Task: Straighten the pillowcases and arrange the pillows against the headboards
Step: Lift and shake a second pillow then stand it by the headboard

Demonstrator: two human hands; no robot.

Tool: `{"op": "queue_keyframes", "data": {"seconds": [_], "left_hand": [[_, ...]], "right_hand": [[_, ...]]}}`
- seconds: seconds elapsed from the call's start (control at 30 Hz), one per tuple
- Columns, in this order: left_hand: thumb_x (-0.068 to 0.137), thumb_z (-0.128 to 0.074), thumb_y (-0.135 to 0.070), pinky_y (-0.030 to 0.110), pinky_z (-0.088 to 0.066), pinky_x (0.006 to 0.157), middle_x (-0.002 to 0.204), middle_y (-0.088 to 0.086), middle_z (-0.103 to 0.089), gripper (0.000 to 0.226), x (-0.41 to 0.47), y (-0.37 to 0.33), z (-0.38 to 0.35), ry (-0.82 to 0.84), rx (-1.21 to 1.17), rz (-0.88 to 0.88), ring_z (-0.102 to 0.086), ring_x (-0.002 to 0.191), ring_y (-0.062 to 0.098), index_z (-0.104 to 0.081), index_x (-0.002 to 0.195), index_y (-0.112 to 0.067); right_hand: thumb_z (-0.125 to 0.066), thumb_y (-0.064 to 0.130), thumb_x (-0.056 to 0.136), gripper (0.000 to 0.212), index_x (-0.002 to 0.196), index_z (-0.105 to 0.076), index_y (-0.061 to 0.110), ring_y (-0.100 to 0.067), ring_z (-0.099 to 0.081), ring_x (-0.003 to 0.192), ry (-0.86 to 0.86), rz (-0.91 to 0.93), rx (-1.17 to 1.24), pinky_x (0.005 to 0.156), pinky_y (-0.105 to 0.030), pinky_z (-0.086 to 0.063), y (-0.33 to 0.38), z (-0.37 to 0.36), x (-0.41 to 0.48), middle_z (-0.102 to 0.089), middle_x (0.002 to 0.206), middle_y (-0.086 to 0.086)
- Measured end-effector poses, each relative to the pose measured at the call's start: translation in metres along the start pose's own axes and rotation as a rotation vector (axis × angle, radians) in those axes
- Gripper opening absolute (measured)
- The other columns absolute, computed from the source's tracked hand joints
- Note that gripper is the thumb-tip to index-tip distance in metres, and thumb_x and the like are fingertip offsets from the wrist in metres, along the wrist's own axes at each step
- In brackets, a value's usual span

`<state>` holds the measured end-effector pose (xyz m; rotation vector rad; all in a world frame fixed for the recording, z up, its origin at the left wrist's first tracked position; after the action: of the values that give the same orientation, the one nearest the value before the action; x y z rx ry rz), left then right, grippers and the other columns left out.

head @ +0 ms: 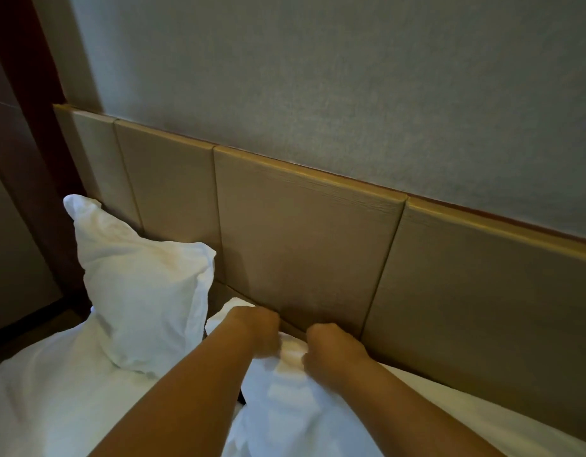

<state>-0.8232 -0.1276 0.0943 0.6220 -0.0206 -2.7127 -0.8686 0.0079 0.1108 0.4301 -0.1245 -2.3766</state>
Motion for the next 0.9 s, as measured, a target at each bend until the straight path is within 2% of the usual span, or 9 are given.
{"op": "queue_keyframes", "data": {"seconds": [0.1, 0.2, 0.3, 0.43, 0.53, 0.63, 0.7, 0.77, 0.9], "left_hand": [[0.095, -0.056, -0.036, 0.034, -0.048, 0.093, 0.12, 0.005, -0.062, 0.038, -0.009, 0.008, 0.02, -0.225, -0.114, 0.04, -0.062, 0.107, 0.023, -0.048, 0.128, -0.018], [0.095, -0.057, -0.033, 0.027, -0.054, 0.076, 0.097, 0.004, -0.062, 0.043, -0.023, 0.018, 0.042, -0.525, -0.092, 0.066, -0.064, 0.082, 0.015, -0.039, 0.13, -0.016], [0.095, -0.058, -0.034, 0.026, -0.052, 0.073, 0.088, 0.001, -0.053, 0.039, -0.032, 0.008, 0.047, -0.561, -0.174, 0.141, -0.059, 0.075, 0.014, -0.039, 0.124, -0.016], [0.096, -0.054, -0.034, 0.025, -0.049, 0.076, 0.099, 0.003, -0.055, 0.036, -0.032, -0.009, 0.041, -0.554, -0.479, 0.31, -0.054, 0.082, 0.013, -0.037, 0.124, -0.017], [0.098, -0.05, -0.026, 0.03, -0.052, 0.074, 0.1, 0.007, -0.06, 0.032, -0.039, -0.028, 0.036, -0.606, -0.538, 0.342, -0.061, 0.085, 0.019, -0.037, 0.125, -0.014], [0.096, -0.054, -0.028, 0.03, -0.057, 0.081, 0.108, 0.006, -0.066, 0.046, -0.056, -0.051, 0.04, -0.685, -0.476, 0.304, -0.066, 0.091, 0.02, -0.034, 0.136, -0.018], [0.097, -0.053, -0.032, 0.024, -0.052, 0.084, 0.115, 0.001, -0.065, 0.05, -0.074, -0.076, 0.041, -0.697, -0.432, 0.254, -0.065, 0.096, 0.016, -0.032, 0.14, -0.02], [0.097, -0.049, -0.033, 0.024, -0.049, 0.085, 0.12, -0.001, -0.062, 0.046, -0.095, -0.113, 0.035, -0.688, -0.406, 0.189, -0.063, 0.1, 0.015, -0.034, 0.139, -0.021], [0.095, -0.044, -0.026, 0.03, -0.044, 0.084, 0.114, 0.002, -0.06, 0.031, -0.143, -0.209, -0.003, -0.578, -0.341, -0.012, -0.059, 0.102, 0.021, -0.043, 0.125, -0.018]], "right_hand": [[-0.057, 0.011, 0.092, 0.028, 0.12, -0.058, 0.011, -0.029, -0.06, 0.11, -0.034, -0.023, -0.082, 0.09, -0.039, -0.05, 0.003, 0.024, -0.003, -0.061, 0.121, -0.01], [-0.059, 0.006, 0.091, 0.03, 0.12, -0.054, 0.006, -0.029, -0.062, 0.105, -0.193, -0.007, -0.158, 0.083, -0.037, -0.052, 0.01, 0.043, -0.013, -0.057, 0.119, -0.012], [-0.085, 0.011, 0.061, 0.032, 0.086, -0.066, 0.004, -0.025, -0.067, 0.063, -0.473, 0.064, -0.252, 0.05, -0.03, -0.052, 0.009, 0.053, -0.03, -0.064, 0.082, -0.012], [-0.062, -0.002, 0.083, 0.025, 0.107, -0.059, 0.005, -0.029, -0.062, 0.095, -0.511, 0.17, -0.211, 0.074, -0.035, -0.052, 0.001, 0.049, -0.036, -0.058, 0.107, -0.013], [-0.076, 0.003, 0.073, 0.027, 0.097, -0.063, 0.008, -0.025, -0.063, 0.079, -0.574, 0.154, -0.19, 0.062, -0.03, -0.05, -0.008, 0.051, -0.052, -0.061, 0.093, -0.01], [-0.095, 0.01, 0.036, 0.041, 0.063, -0.064, 0.014, -0.017, -0.056, 0.045, -0.574, 0.115, -0.181, 0.039, -0.025, -0.041, -0.025, 0.051, -0.075, -0.059, 0.059, -0.005], [-0.089, 0.012, 0.052, 0.032, 0.074, -0.066, 0.015, -0.021, -0.062, 0.058, -0.582, 0.048, -0.165, 0.048, -0.028, -0.047, -0.045, 0.052, -0.1, -0.064, 0.071, -0.006], [-0.062, 0.012, 0.085, 0.019, 0.104, -0.061, 0.014, -0.025, -0.063, 0.094, -0.541, -0.066, -0.152, 0.075, -0.033, -0.05, -0.074, 0.045, -0.128, -0.064, 0.105, -0.008], [-0.044, 0.018, 0.093, 0.022, 0.111, -0.056, 0.016, -0.025, -0.06, 0.104, -0.472, -0.273, -0.106, 0.083, -0.034, -0.047, -0.139, 0.012, -0.211, -0.06, 0.114, -0.006]]}}
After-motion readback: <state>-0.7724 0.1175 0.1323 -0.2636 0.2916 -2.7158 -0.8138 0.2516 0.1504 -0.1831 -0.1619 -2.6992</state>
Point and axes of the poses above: each hand's wrist, its own x-axis towards the middle knuckle, its own z-axis out of the back of the hand, y = z × x, the point moved 1 cm from there along x, towards the middle knuckle
